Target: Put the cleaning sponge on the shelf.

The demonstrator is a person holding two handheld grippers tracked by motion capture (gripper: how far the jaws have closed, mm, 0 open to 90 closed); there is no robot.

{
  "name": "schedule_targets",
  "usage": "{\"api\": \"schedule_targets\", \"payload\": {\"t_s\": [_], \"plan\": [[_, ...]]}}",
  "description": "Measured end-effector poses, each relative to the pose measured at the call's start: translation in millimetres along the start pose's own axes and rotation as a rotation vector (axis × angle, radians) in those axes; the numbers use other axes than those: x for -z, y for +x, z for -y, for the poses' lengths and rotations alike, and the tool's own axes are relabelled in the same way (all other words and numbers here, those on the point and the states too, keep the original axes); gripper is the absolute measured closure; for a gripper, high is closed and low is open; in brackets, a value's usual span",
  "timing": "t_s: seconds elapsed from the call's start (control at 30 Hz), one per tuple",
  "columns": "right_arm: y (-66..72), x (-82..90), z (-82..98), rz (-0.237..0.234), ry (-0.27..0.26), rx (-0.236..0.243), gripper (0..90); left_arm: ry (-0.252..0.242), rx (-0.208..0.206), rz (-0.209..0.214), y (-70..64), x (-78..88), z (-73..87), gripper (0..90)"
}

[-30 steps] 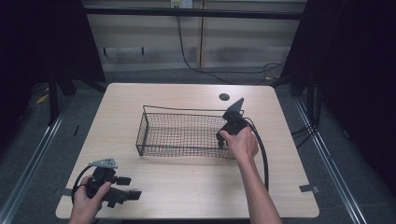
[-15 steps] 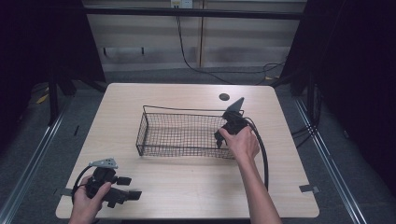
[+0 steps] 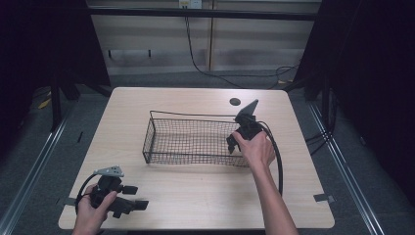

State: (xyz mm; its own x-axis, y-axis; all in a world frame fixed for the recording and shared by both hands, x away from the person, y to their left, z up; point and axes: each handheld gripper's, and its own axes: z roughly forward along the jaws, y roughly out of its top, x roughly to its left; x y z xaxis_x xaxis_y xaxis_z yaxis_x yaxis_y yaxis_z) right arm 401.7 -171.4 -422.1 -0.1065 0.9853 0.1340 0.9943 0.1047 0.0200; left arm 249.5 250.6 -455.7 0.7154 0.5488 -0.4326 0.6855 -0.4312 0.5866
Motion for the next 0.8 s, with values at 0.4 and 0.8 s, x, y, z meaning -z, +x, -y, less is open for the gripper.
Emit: {"api": "schedule_targets", "payload": {"t_s": [0.4,0.8], "plan": [[-5.1,14.6,7.0,-0.028,-0.073,0.046,17.1,-0.001,0.002,0.002,0.4,0.0,0.2,18.4],[-12.8,30.3,20.5,-0.077,-0.185,0.091,18.4,-0.001,0.004,-0.001,0.7,0.6,0.3,18.4]]}}
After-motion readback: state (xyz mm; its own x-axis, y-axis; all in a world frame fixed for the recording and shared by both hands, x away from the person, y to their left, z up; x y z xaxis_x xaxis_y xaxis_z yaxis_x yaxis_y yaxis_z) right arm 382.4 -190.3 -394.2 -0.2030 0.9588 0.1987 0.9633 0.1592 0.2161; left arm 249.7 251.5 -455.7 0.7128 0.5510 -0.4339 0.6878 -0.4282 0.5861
